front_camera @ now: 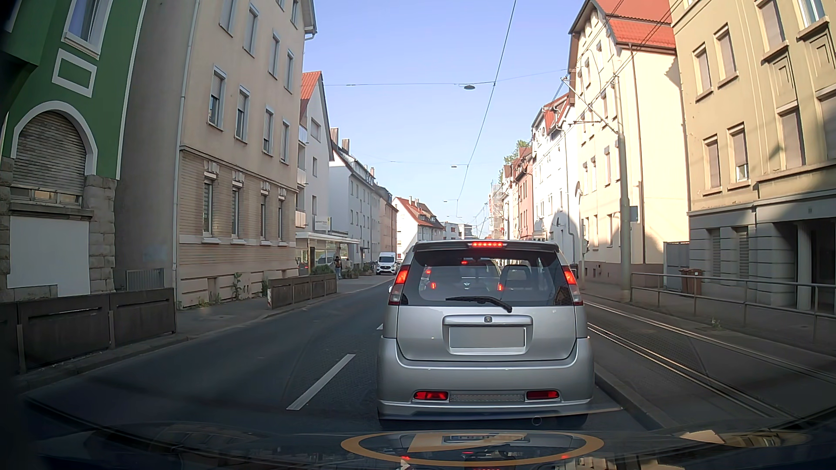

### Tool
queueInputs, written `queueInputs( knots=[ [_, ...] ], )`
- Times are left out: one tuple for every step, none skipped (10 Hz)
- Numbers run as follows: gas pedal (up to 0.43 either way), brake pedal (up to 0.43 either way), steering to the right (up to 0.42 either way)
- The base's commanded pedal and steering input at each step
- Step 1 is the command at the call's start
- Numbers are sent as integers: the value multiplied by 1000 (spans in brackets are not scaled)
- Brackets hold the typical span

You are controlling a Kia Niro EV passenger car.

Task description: Follow the waypoints while adhering to traffic rules and regulations

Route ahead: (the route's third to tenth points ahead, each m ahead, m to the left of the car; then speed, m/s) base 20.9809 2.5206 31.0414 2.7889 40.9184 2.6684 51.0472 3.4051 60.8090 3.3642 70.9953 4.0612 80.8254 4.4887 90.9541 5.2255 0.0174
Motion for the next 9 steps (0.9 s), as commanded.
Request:
queueInputs(
  knots=[
    [0,207,-5],
    [0,207,-5],
    [0,207,-5],
    [0,207,-5],
    [0,213,-5],
    [0,207,-5],
    [0,213,-5],
    [0,207,-5],
    [0,213,-5]
  ],
)
